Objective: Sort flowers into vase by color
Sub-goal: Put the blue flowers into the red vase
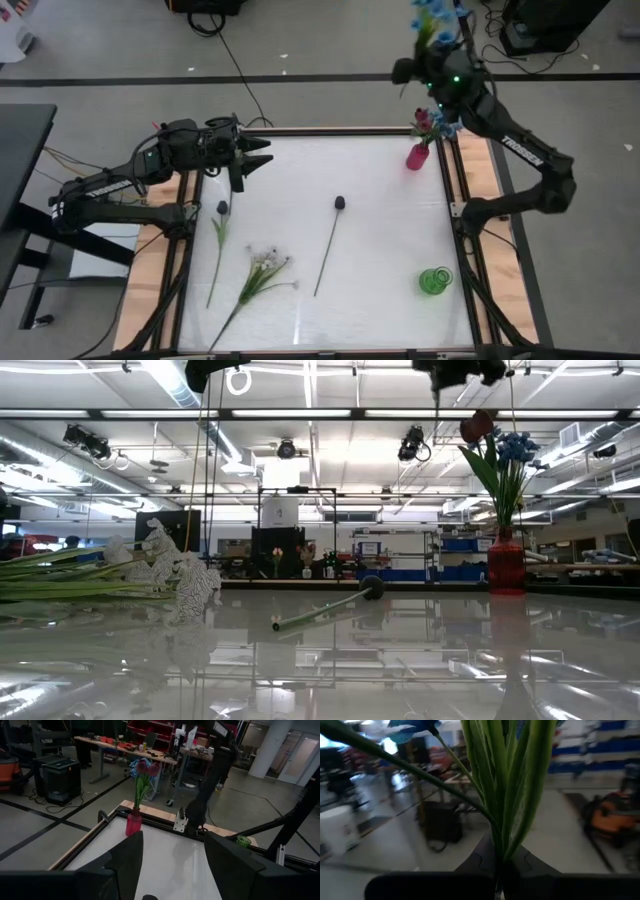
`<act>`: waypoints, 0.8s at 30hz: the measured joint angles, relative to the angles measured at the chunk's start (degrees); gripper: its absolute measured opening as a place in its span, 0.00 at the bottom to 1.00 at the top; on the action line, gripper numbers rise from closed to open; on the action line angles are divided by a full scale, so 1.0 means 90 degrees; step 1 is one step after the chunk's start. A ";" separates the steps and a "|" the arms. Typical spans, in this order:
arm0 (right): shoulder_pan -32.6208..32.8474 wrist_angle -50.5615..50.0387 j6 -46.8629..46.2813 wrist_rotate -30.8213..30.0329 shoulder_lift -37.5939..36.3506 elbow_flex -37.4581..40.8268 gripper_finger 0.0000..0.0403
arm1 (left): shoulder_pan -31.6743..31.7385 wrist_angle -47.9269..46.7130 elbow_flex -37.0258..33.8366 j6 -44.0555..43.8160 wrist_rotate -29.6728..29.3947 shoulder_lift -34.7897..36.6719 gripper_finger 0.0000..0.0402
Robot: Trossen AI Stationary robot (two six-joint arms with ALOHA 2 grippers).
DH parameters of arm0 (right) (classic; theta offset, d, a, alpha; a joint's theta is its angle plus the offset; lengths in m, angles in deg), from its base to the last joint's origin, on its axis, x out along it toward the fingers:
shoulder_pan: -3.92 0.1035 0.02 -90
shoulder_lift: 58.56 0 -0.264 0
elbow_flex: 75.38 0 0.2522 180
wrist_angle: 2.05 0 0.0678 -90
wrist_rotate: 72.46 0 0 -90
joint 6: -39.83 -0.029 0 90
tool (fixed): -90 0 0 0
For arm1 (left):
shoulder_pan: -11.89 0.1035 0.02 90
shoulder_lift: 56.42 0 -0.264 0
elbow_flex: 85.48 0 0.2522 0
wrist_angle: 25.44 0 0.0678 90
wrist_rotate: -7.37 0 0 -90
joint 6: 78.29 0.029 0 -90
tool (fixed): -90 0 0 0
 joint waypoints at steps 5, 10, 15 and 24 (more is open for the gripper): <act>-0.1199 0.0648 -0.0334 0.0418 -0.0466 0.1188 0.03 | -0.0001 0.0000 0.0000 0.0000 0.0000 0.0000 0.54; -0.2178 0.0841 -0.0651 0.0978 -0.0687 0.2044 0.03 | -0.0001 -0.0001 0.0001 -0.0001 0.0000 -0.0001 0.54; -0.3066 0.1140 -0.1049 0.1476 -0.0868 0.2618 0.03 | -0.0002 0.0001 -0.0001 -0.0002 0.0000 -0.0001 0.54; -0.3836 0.1219 -0.1166 0.2187 -0.0922 0.3161 0.03 | 0.0000 0.0003 0.0001 -0.0021 -0.0002 0.0000 0.54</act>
